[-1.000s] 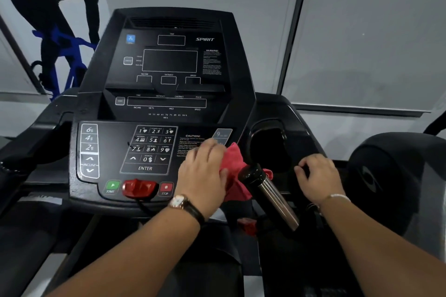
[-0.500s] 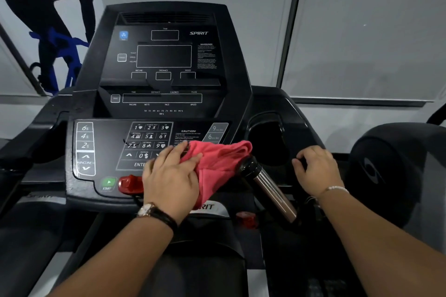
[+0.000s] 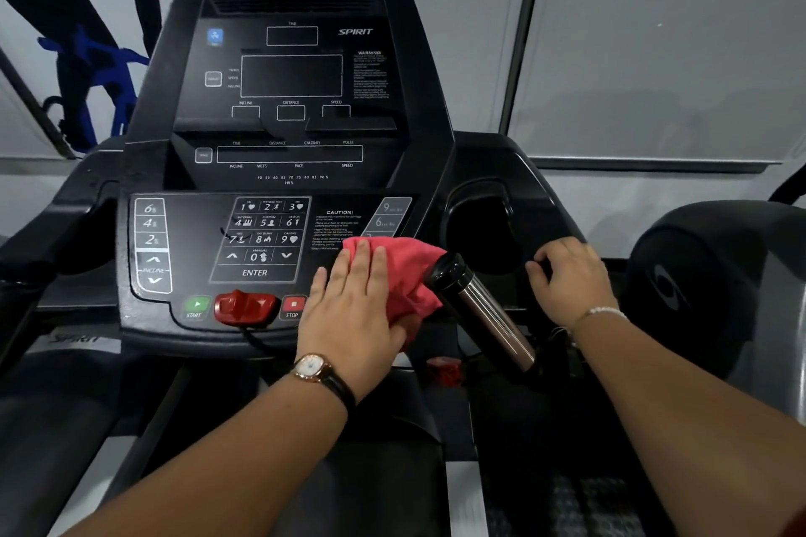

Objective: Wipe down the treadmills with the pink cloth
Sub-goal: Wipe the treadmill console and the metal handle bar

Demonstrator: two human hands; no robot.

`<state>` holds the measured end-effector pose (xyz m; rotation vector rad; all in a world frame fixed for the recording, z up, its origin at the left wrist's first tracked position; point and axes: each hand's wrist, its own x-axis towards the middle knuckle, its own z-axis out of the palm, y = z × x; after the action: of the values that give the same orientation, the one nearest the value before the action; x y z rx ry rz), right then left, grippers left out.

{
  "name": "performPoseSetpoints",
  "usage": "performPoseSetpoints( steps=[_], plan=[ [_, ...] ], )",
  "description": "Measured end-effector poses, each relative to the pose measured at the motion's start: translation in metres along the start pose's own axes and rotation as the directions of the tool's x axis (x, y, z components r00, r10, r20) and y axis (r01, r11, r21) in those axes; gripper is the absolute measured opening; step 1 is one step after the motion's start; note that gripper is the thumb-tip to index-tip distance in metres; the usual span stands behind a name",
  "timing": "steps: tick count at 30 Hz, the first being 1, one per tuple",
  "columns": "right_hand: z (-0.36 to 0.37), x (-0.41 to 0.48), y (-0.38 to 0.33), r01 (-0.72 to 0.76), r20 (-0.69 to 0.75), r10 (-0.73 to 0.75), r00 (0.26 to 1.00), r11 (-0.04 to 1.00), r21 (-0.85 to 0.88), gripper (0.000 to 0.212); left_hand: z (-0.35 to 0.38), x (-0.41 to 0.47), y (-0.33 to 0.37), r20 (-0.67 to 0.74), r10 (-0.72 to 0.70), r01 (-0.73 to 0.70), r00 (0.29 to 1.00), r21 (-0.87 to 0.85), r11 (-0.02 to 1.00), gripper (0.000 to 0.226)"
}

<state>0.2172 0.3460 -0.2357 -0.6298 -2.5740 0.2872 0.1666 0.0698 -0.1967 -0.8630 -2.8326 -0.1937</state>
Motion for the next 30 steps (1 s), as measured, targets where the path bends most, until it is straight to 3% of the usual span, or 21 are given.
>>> performPoseSetpoints(
  steps=[7,13,17,20,22,24,26,28,29,30],
  plan=[
    [-0.002,-0.002,0.003,0.007,0.010,-0.007,1.000,1.000,0.014,0.022,0.007,-0.029,-0.021,-0.089,-0.007,0.013,0.996,0.072,0.997,0.081],
    [-0.003,-0.002,0.003,0.004,0.015,-0.005,1.000,1.000,0.019,0.023,-0.015,-0.005,0.005,-0.014,-0.148,0.148,0.989,0.187,0.971,0.083],
    [-0.003,-0.001,0.003,0.016,0.020,-0.016,1.000,1.000,0.008,0.023,-0.007,0.017,0.020,-0.031,-0.029,0.030,0.999,0.039,0.999,0.076],
    [-0.004,0.001,0.003,0.018,0.024,-0.018,1.000,1.000,0.008,0.022,-0.002,0.014,0.015,-0.024,0.100,-0.099,0.995,0.044,0.994,0.068],
    [-0.004,0.001,0.003,0.014,0.028,-0.015,0.999,1.000,0.014,0.022,0.003,0.006,0.008,-0.119,0.185,-0.188,0.976,-0.017,0.982,0.060],
    [-0.004,0.001,0.004,0.012,0.030,-0.013,0.999,1.000,0.017,0.022,0.001,-0.003,0.002,-0.271,0.107,-0.177,0.957,-0.248,0.952,0.054],
    [-0.003,0.001,0.003,0.016,0.034,-0.016,0.999,1.000,0.012,0.021,-0.010,-0.006,0.004,-0.268,-0.140,-0.057,0.953,-0.615,0.786,0.042],
    [-0.003,0.002,0.002,0.016,0.033,-0.017,0.999,1.000,0.012,0.020,-0.024,-0.003,0.018,-0.042,-0.221,0.044,0.974,-0.927,0.371,0.037],
    [-0.004,0.001,0.001,0.012,0.030,-0.013,0.999,1.000,0.013,0.019,-0.030,-0.002,0.024,0.037,-0.208,0.076,0.977,-0.980,0.183,0.036],
    [-0.004,0.001,0.001,0.008,0.026,-0.008,1.000,1.000,0.013,0.019,-0.034,0.000,0.028,0.080,-0.205,0.096,0.975,-0.993,0.068,0.035]
  ],
)
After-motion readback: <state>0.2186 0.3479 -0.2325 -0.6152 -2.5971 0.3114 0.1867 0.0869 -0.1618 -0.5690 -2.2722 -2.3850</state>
